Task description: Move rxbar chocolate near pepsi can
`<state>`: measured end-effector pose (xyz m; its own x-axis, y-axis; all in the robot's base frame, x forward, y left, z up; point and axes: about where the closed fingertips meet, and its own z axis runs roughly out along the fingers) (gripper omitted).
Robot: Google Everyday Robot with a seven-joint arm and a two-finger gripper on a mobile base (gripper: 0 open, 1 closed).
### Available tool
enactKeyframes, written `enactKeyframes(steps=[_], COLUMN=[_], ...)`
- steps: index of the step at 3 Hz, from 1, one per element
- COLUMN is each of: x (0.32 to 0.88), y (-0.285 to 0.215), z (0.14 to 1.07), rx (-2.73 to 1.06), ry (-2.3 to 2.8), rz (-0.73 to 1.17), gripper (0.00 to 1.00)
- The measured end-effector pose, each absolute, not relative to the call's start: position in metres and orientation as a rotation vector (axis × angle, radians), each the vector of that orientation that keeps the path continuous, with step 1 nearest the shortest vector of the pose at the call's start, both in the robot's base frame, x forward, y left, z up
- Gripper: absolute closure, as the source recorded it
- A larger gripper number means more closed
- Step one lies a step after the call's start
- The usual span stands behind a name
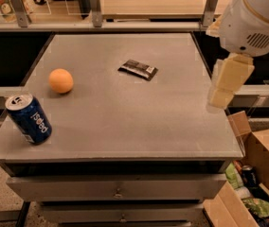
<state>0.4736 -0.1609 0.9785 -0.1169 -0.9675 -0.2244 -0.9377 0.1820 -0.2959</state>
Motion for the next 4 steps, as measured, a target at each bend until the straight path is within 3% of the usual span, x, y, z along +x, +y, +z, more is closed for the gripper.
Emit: enactKeyframes(steps=[2,4], x=[0.535,0.609], y=[-0.109,-0.097], z=[0.963,0.938], rx=[-1.800,-1.684], ry=[2.020,2.014], rz=[0.081,0.262], gripper=[0.00,0.00])
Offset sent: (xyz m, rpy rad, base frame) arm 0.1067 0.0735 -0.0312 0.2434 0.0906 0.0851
